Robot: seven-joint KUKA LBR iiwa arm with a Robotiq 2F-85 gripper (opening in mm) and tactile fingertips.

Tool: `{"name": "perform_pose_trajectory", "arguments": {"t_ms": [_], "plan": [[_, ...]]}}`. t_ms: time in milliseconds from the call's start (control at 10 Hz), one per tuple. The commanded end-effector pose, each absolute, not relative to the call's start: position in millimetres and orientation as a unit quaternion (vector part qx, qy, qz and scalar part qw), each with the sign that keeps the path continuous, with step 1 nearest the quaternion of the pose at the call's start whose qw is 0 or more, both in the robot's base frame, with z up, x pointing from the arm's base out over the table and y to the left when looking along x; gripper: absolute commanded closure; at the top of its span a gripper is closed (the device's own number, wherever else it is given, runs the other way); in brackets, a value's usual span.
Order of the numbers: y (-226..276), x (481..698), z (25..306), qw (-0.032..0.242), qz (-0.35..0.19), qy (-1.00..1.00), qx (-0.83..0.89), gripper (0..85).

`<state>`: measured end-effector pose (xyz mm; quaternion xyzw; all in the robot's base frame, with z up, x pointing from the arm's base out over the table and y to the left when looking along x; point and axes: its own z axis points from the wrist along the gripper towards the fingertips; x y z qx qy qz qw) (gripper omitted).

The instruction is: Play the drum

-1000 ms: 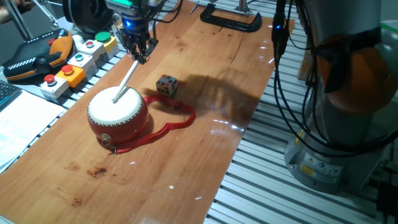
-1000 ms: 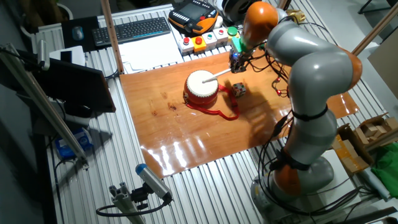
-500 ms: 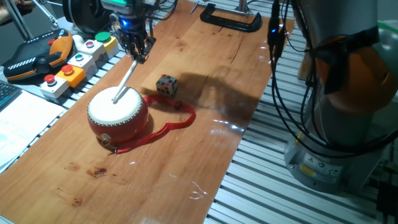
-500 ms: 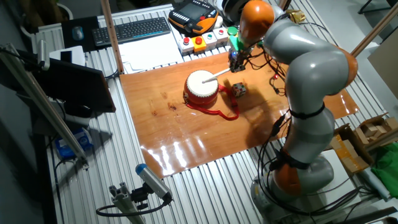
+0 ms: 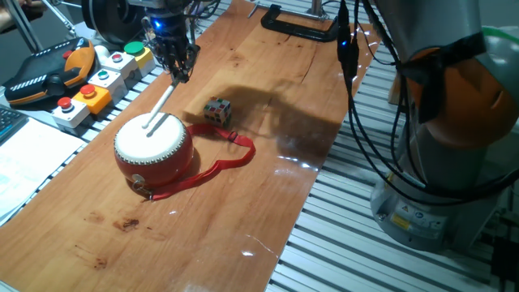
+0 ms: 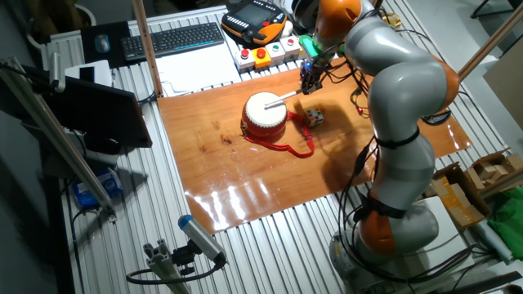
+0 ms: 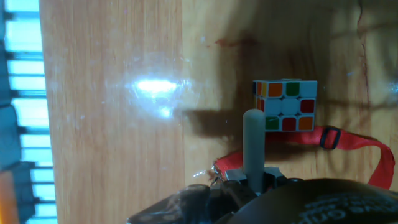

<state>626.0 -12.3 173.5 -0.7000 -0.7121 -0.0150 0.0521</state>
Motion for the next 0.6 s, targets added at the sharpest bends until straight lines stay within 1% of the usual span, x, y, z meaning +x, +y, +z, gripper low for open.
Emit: {"name": "perform_pose_trajectory", "arguments": {"t_ms": [0, 100, 200, 400, 500], "plan": [[-12.4, 626.0, 173.2, 0.047, -0.013, -0.709, -0.704, 84.3], [-12.6, 626.2, 172.7, 0.038, -0.009, -0.706, -0.707, 84.3], [-13.1, 626.1, 173.6, 0.022, 0.0, -0.708, -0.705, 84.3], [-14.4, 625.0, 177.9, -0.026, 0.024, -0.72, -0.693, 84.3], [-14.6, 625.1, 177.7, -0.03, 0.02, -0.72, -0.693, 84.3]]}}
